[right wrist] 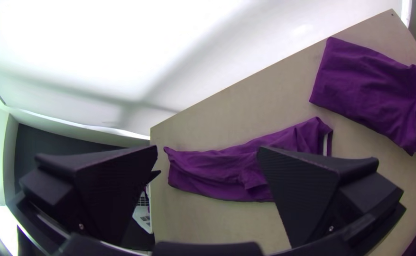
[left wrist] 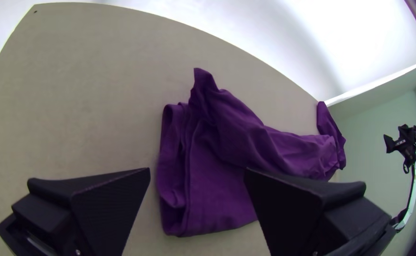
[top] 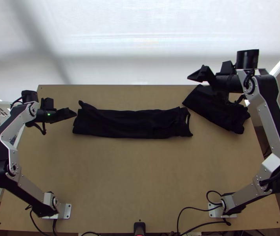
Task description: Fold the t-shirt
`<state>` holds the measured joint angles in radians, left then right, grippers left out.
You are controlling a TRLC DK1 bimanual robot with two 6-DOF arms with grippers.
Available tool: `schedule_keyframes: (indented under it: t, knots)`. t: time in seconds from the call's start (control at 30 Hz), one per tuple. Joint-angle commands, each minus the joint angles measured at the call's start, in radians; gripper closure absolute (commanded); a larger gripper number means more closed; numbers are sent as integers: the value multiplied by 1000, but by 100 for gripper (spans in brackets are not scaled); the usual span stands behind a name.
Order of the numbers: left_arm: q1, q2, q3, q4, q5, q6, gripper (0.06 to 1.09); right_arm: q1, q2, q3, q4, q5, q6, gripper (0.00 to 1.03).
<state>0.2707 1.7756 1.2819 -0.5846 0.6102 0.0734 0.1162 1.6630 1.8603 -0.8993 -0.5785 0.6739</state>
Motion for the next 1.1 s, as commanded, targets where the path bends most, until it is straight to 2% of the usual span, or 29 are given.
schedule_keyframes:
  t: [0.0, 0.3, 0.83, 0.93, 0.97, 1.07]
  knots:
    - [2, 18, -44, 29, 10, 25, 12, -4, 6, 34, -1, -18, 26, 5]
    - [-24, 107, -67, 86, -4, 12, 12, -4, 23, 60, -1, -20, 30, 5]
    - [-140, 177, -75, 177, -10, -95, 14, 3, 43, 106, -1, -20, 47, 5]
    - [-159, 159, -85, 178, -10, -103, 28, 2, 43, 105, -3, -20, 47, 5]
    - [-160, 153, -90, 178, -10, -110, 38, 2, 43, 103, -3, -20, 47, 5]
    - [-162, 137, -101, 183, -12, -124, 84, 2, 43, 103, -3, -20, 47, 5]
